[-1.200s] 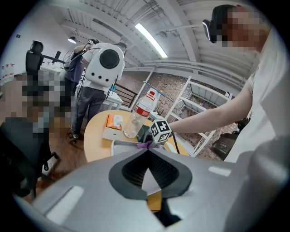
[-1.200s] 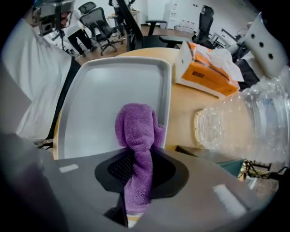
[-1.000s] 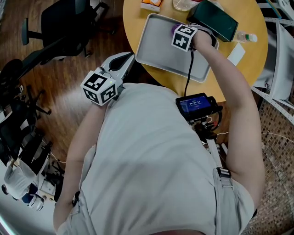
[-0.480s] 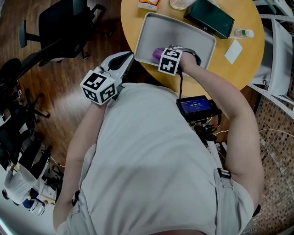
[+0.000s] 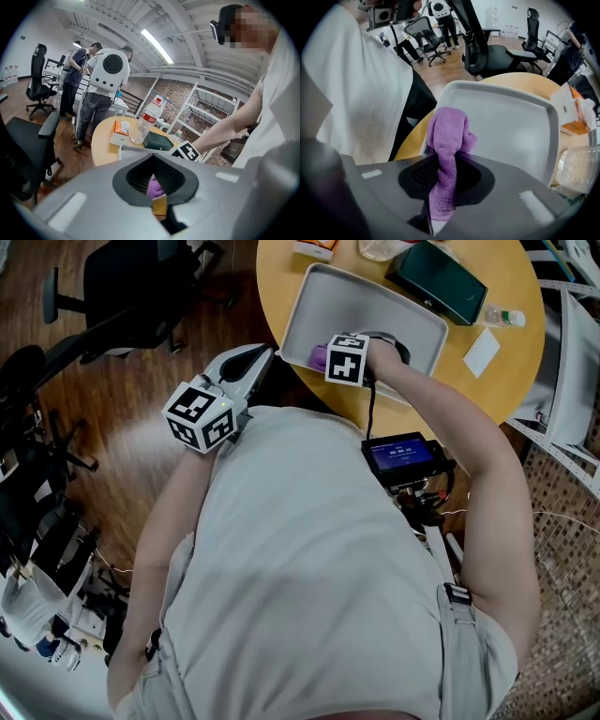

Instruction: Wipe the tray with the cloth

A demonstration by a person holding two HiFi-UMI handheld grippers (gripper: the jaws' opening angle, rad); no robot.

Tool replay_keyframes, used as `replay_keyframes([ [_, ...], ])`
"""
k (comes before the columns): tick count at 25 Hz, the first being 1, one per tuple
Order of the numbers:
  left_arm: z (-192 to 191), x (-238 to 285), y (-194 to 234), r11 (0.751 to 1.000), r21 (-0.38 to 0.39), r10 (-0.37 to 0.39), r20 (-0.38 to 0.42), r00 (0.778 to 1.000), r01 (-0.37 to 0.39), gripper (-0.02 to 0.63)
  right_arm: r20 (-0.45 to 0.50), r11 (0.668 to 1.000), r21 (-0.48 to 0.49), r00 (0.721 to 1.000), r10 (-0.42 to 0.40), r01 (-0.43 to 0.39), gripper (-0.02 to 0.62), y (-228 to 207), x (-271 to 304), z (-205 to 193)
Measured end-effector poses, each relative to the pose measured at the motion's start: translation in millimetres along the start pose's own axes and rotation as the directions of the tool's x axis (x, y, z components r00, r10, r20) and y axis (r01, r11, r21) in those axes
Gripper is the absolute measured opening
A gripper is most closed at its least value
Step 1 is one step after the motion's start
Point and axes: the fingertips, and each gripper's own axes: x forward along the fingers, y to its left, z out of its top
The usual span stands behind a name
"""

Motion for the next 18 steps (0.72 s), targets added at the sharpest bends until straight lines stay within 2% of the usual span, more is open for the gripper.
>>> replay_keyframes([
  [2,2,-2,1,1.0,-0.004,0.003,0.003,1.0,-0.003,0.0,0.0,1.0,0.012,1.0,-0.027,0.027,0.075,-20,-8,-2],
  [6,4,-5,0,1.0,-0.01,0.01,0.007,1.0,-0.009,0.0,-0.005,0.989,0.063,0.991,-0.137,0.137,0.075,-78,-31,-8],
  [14,5,-14,1,0.999,-0.026,0.035,0.007,0.999,-0.035,0.0,-0.077,0.945,0.092,0.948,-0.308,0.315,0.077,-153,-66,-23],
  [16,5,-14,0,0.999,-0.025,0.04,0.008,0.999,-0.04,0.0,-0.09,0.934,0.107,0.939,-0.332,0.34,0.078,-163,-70,-27],
  [18,4,-15,-2,0.999,-0.023,0.042,0.011,0.999,-0.041,0.0,-0.097,0.929,0.155,0.941,-0.323,0.335,0.077,-163,-72,-31],
])
